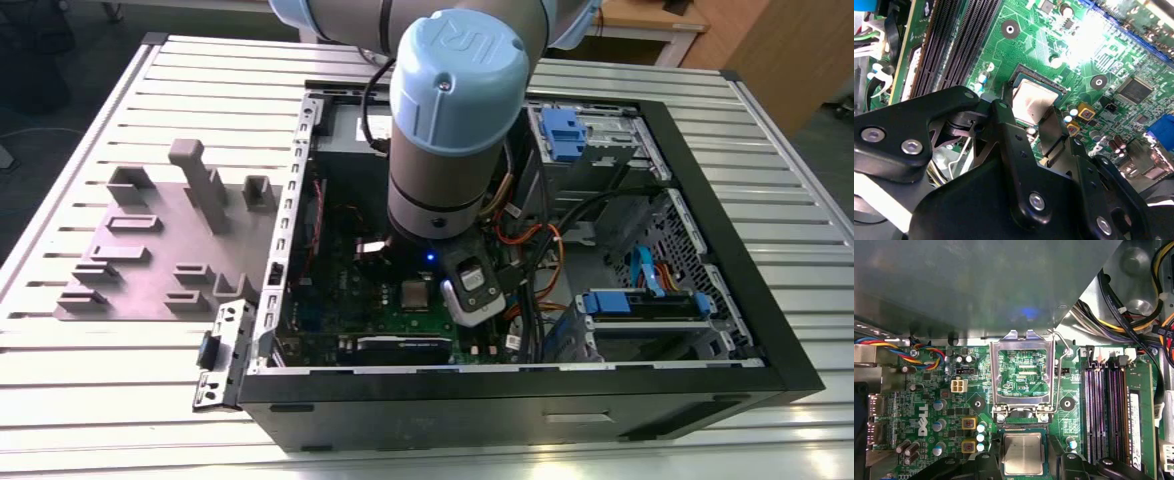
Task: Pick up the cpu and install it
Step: 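Place the cpu into insertion slot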
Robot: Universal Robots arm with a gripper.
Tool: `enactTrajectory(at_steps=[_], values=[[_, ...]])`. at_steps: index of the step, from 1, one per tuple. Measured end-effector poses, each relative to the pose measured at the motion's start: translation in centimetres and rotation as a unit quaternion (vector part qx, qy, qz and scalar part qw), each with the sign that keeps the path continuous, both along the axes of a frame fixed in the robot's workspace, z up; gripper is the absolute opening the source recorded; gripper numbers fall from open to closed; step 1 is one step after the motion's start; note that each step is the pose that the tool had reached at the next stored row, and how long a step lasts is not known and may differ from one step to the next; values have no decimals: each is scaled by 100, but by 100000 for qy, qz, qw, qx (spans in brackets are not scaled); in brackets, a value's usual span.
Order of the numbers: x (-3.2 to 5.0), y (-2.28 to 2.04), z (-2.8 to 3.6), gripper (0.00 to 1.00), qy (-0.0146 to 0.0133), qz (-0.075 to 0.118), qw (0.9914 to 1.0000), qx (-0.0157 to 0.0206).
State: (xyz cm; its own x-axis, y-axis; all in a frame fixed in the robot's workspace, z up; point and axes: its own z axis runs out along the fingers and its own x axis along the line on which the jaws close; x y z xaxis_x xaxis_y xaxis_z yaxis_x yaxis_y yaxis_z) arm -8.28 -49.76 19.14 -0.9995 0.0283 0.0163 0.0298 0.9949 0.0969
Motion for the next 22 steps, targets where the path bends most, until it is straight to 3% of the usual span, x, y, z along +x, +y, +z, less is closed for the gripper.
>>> enactTrajectory(at_steps=[3,8,18,22], values=[[0,0,0,45,2,-88,100000,-3],[4,0,-6,45,292,-410,99999,5],[12,-1,-30,45,455,-1105,99993,33],[14,0,-31,45,826,-1097,99991,39]])
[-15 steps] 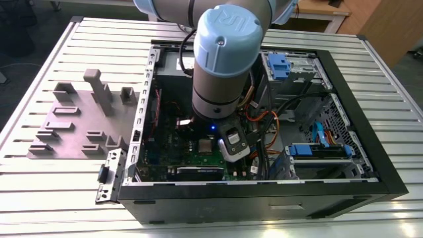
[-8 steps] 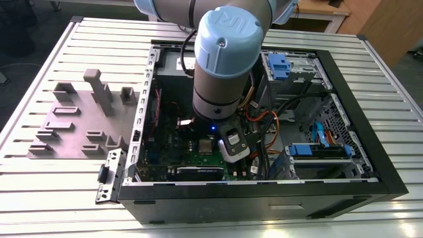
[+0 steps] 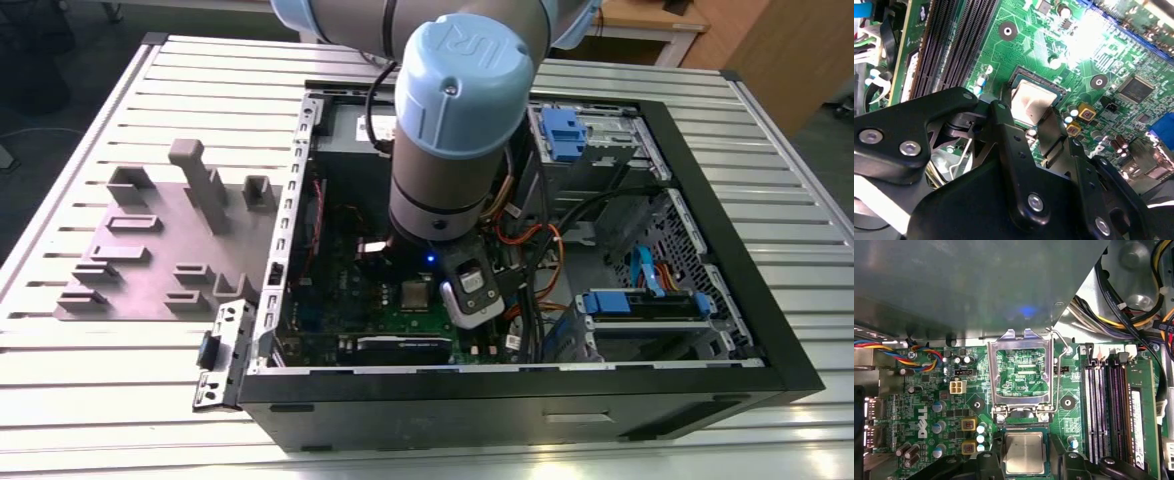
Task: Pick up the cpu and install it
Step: 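Place the cpu into insertion slot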
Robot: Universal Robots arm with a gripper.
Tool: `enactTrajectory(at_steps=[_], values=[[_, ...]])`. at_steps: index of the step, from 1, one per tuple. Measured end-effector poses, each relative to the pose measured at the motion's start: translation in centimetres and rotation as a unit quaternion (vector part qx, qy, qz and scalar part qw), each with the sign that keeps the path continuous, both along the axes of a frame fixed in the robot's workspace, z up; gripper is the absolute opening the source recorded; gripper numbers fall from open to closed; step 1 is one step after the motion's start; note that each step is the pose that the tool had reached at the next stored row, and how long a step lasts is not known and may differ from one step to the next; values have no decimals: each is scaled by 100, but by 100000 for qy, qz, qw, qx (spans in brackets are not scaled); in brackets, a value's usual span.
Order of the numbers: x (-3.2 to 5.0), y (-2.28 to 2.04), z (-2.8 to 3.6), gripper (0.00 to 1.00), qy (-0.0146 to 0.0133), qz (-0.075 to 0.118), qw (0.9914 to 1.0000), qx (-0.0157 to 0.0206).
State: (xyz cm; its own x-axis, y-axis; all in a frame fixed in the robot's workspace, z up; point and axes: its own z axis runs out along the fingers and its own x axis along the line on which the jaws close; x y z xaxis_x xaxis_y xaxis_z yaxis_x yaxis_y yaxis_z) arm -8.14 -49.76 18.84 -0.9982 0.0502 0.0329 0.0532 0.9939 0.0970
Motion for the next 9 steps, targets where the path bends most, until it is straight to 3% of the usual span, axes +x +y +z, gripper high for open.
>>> enactTrajectory(at_steps=[5,9], values=[[-2,0,3,45,629,-11,99998,11],[-2,0,4,45,700,-15,99998,-2]])
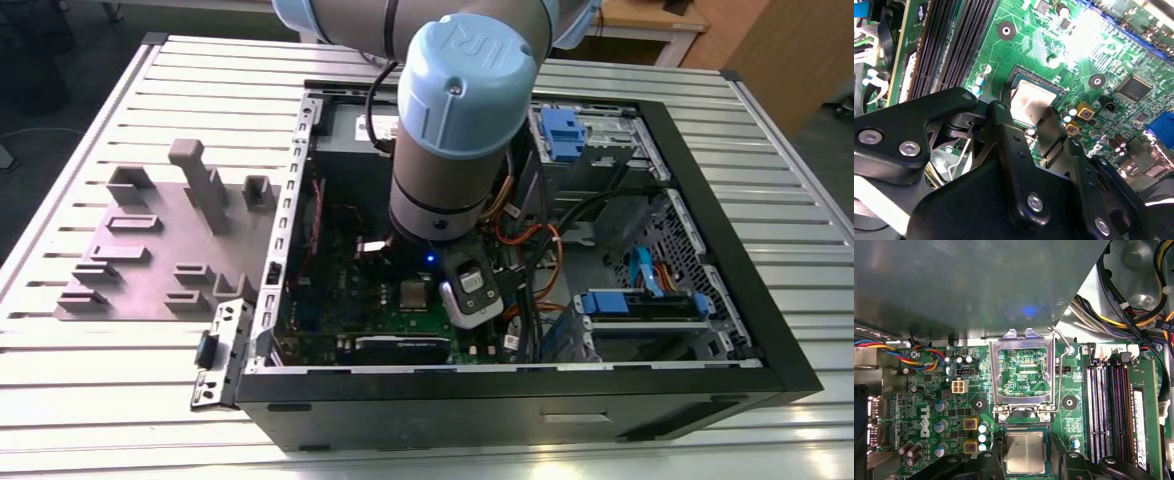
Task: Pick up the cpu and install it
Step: 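Place the cpu into insertion slot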
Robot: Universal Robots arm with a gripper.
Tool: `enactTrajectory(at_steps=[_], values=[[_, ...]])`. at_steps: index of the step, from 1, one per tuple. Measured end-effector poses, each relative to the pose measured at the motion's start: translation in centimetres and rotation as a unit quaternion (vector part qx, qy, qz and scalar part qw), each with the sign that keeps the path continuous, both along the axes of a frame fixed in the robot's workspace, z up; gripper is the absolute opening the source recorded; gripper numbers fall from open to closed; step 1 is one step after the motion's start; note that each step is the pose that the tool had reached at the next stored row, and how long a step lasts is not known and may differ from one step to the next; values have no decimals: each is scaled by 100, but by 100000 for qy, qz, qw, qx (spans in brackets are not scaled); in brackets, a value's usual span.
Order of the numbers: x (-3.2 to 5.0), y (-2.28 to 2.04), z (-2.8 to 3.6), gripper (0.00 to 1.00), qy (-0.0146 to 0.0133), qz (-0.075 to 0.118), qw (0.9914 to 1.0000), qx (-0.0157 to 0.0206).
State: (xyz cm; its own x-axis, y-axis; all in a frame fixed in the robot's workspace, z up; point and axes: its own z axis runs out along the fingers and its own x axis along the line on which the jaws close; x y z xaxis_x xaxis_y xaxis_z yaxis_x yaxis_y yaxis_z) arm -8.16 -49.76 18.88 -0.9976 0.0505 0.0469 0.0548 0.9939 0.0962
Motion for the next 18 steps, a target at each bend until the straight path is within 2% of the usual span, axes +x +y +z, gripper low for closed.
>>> enactTrajectory(at_steps=[7,8,10,14,18], values=[[-1,0,0,47,7,-12,100000,4],[-1,0,0,53,6,-5,100000,3],[0,0,1,53,8,3,100000,0],[0,0,57,53,153,-1,100000,5],[2,0,63,53,214,0,100000,20]])
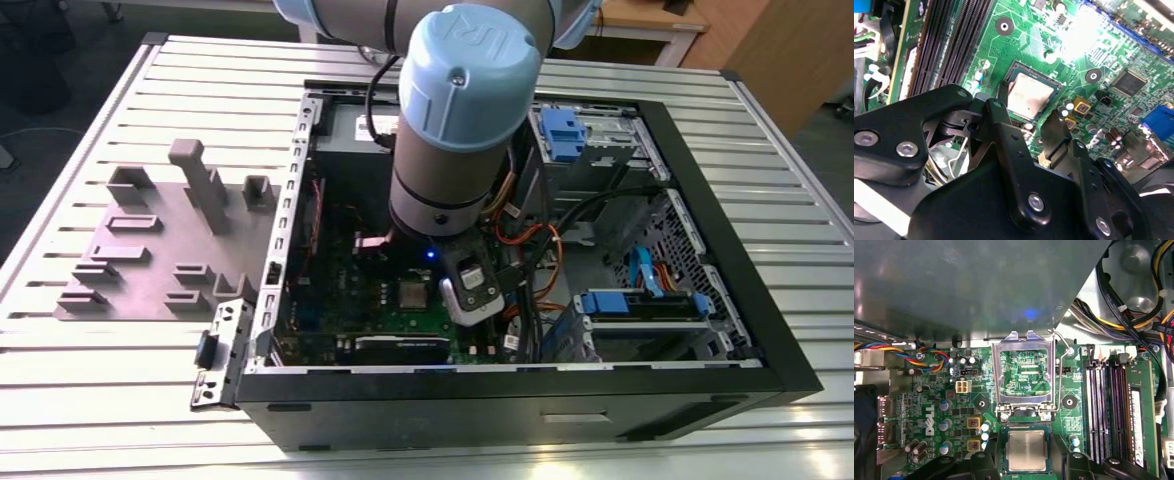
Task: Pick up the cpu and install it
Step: 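Place the cpu into insertion slot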
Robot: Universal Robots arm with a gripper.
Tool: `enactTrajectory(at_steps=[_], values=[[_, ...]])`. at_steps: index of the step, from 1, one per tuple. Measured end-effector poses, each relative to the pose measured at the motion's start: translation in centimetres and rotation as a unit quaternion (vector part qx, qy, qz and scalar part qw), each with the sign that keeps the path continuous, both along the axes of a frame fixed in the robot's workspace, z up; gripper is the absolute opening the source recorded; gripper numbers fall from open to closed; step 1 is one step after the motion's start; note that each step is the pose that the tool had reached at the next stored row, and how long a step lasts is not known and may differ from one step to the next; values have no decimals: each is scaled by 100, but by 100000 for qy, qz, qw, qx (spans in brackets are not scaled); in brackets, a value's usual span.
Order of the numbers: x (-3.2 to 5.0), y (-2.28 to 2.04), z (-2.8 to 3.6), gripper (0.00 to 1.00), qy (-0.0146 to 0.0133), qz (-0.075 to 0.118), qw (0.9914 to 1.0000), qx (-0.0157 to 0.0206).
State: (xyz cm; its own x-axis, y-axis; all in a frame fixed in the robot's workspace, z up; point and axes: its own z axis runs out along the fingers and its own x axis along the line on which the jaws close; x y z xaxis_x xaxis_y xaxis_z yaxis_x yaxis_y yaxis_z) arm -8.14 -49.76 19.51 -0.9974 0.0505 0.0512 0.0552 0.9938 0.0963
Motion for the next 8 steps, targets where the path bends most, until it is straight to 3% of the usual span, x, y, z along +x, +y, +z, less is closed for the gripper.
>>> enactTrajectory(at_steps=[8], values=[[2,0,1,53,8,29,100000,-13]])
